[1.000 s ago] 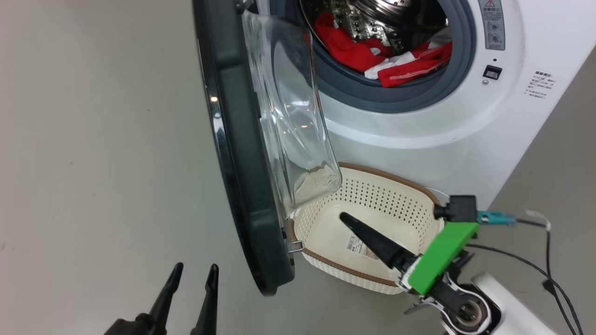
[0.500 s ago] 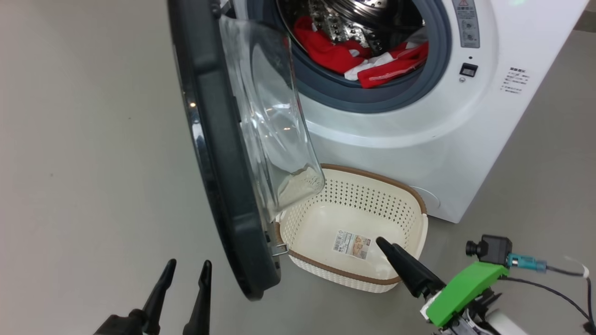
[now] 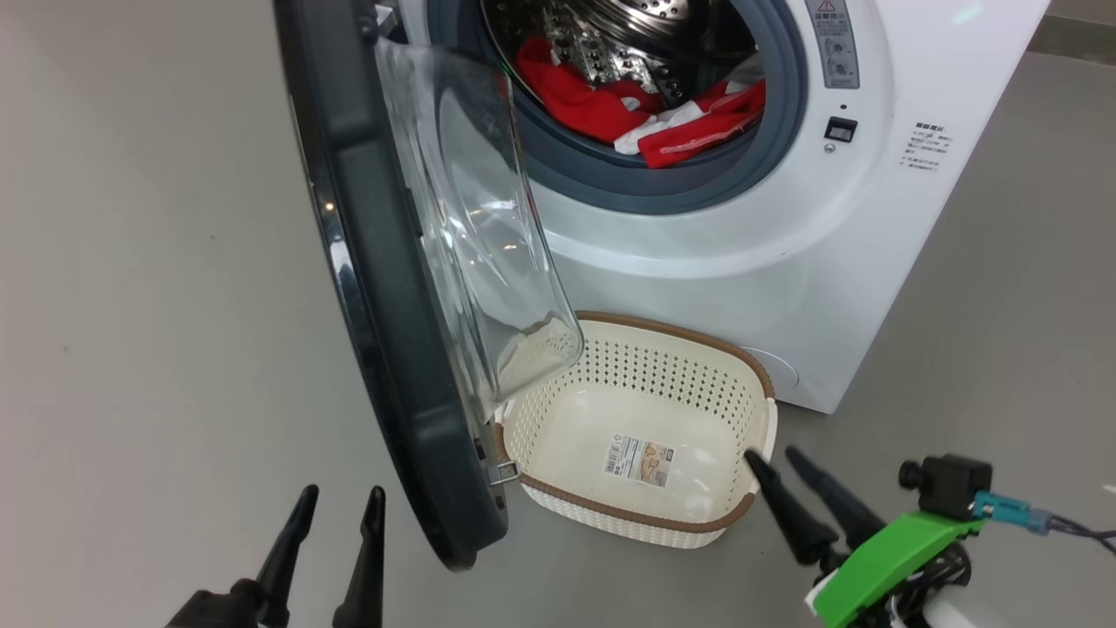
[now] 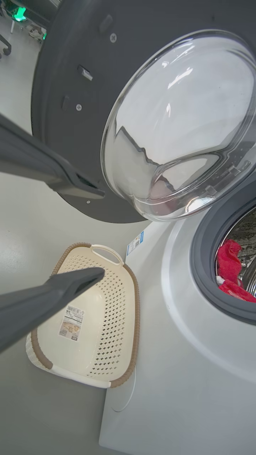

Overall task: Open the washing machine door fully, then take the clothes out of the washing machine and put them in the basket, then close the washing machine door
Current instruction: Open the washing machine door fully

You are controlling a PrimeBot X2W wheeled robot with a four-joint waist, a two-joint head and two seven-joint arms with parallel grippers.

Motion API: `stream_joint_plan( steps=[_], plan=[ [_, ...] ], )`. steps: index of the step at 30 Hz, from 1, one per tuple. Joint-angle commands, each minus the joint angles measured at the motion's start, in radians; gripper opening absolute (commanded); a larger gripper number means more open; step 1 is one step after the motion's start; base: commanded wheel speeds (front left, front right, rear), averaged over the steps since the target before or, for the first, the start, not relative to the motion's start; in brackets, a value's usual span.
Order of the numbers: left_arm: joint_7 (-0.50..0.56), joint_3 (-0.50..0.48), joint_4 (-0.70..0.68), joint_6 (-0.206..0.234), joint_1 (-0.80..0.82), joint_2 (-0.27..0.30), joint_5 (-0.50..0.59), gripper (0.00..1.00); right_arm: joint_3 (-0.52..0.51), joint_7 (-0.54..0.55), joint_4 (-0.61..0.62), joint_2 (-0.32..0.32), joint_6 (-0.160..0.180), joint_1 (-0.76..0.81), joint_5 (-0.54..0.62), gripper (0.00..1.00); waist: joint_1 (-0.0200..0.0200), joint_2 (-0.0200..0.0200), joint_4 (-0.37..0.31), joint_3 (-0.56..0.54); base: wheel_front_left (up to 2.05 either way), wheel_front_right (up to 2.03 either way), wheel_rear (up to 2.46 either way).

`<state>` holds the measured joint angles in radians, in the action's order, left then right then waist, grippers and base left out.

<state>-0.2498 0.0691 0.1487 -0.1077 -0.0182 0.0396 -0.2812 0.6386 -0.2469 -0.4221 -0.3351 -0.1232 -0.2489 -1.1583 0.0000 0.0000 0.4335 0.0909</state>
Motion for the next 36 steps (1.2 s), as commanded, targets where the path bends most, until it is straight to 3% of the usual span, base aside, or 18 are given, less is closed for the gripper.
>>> stream_joint_plan(
  steps=[1,17,33,34,36],
  plan=[
    [-0.012,-0.037,-0.019,-0.009,0.022,0.011,0.003,1.00,-0.033,-0.014,0.031,0.011,-0.008,-0.013,0.044,1.00,0.0000,0.0000,-0.003,0.000,0.00,0.00,0.00],
    [-0.012,-0.044,-0.021,-0.013,0.020,0.011,0.006,1.00,-0.428,-0.015,0.163,0.167,-0.008,0.157,0.635,1.00,0.0000,0.0000,0.005,-0.009,0.00,0.00,0.00],
    [-0.012,-0.048,-0.018,-0.015,0.007,0.011,0.003,1.00,-0.489,-0.015,0.171,0.228,-0.008,0.223,0.731,1.00,0.0000,0.0000,0.002,-0.018,0.00,0.00,0.00],
    [-0.012,-0.047,-0.016,-0.015,0.008,0.011,-0.001,0.47,-0.488,-0.015,0.172,0.228,-0.008,0.221,0.734,1.00,0.0000,0.0000,0.002,-0.018,0.00,0.00,0.00],
    [-0.012,-0.048,-0.013,-0.015,0.011,0.011,-0.007,0.06,-0.490,-0.015,0.178,0.229,-0.008,0.220,0.737,1.00,0.0000,0.0000,0.003,-0.019,0.00,0.00,0.00]
  ],
)
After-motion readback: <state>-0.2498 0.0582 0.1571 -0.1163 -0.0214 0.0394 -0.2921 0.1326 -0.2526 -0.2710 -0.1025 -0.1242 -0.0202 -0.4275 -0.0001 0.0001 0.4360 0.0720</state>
